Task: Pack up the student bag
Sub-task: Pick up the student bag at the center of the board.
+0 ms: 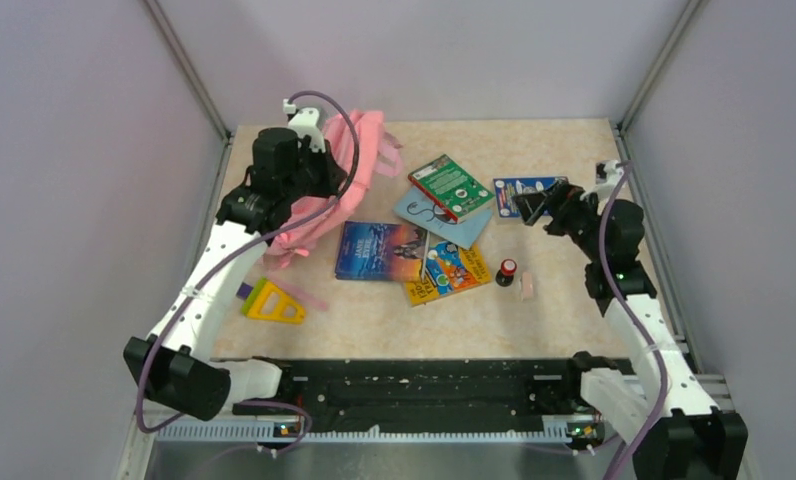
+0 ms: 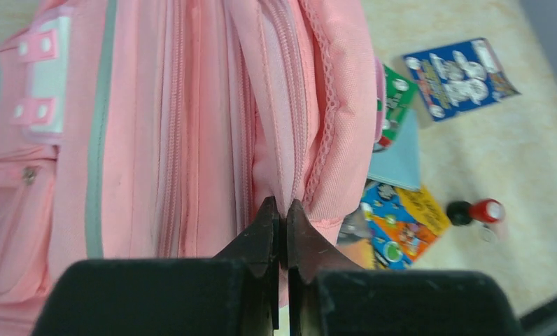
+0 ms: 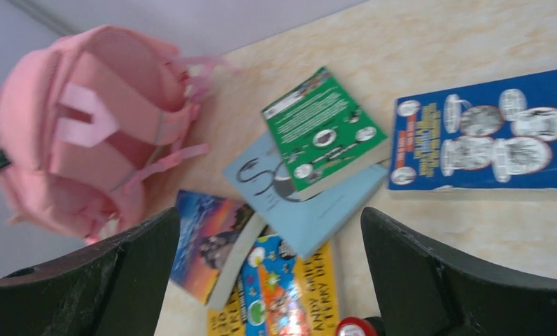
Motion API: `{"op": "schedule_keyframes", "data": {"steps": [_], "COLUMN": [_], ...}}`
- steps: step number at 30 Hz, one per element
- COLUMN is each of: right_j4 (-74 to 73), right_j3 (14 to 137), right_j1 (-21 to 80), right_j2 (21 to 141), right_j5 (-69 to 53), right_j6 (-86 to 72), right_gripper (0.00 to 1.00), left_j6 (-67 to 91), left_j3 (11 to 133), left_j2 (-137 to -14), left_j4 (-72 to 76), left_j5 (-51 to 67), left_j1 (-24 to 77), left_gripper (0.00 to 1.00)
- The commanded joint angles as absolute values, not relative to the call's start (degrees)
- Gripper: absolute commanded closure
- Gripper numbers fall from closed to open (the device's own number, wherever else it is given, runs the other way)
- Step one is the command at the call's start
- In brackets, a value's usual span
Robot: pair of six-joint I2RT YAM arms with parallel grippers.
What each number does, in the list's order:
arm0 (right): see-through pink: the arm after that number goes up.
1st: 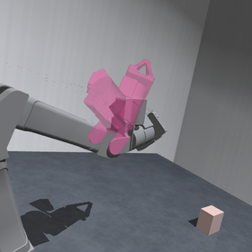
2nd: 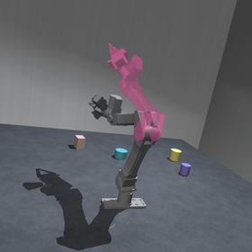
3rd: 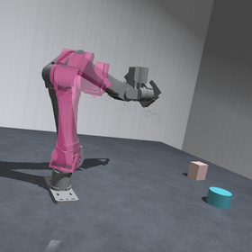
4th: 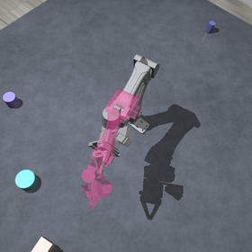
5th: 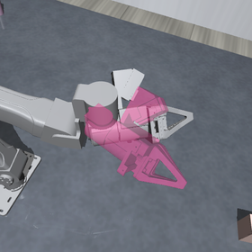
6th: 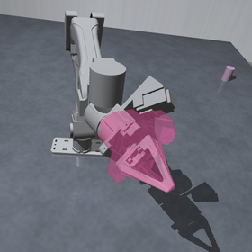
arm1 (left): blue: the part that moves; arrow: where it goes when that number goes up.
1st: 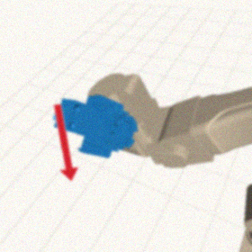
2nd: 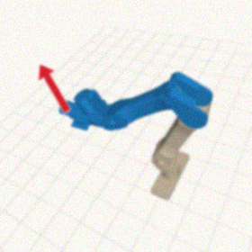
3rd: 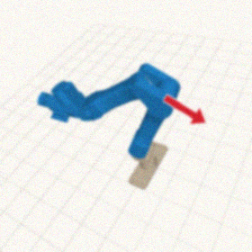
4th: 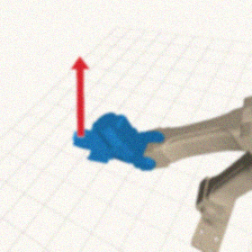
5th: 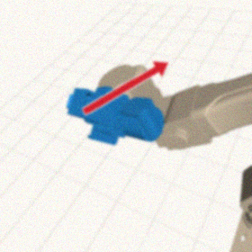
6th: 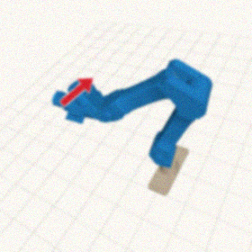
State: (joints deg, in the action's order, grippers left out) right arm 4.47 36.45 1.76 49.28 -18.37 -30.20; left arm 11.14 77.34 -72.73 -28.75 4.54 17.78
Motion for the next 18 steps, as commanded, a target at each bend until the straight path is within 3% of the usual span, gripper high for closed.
{"op": "schedule_keyframes", "data": {"steps": [1,7,18], "right_j4": [6.3,15.5,30.9], "right_j3": [42.7,40.3,46.1], "right_j1": [10.2,28.1,45.0], "right_j2": [50.2,52.7,73.3], "right_j5": [-21.1,-11.6,-5.7], "right_j6": [-35.0,-33.5,-36.1], "right_gripper": [0.02,0.01,0.01], "left_j6": [18.1,20.5,20.6], "left_j3": [76.2,73.0,69.7], "left_j2": [-70.9,-68.9,-67.6], "left_j4": [-15.0,-11.7,-9.5], "left_j5": [18.8,22.8,26.2], "left_j1": [18.6,18.8,18.9], "left_gripper": [1.0,1.0,1.0]}}
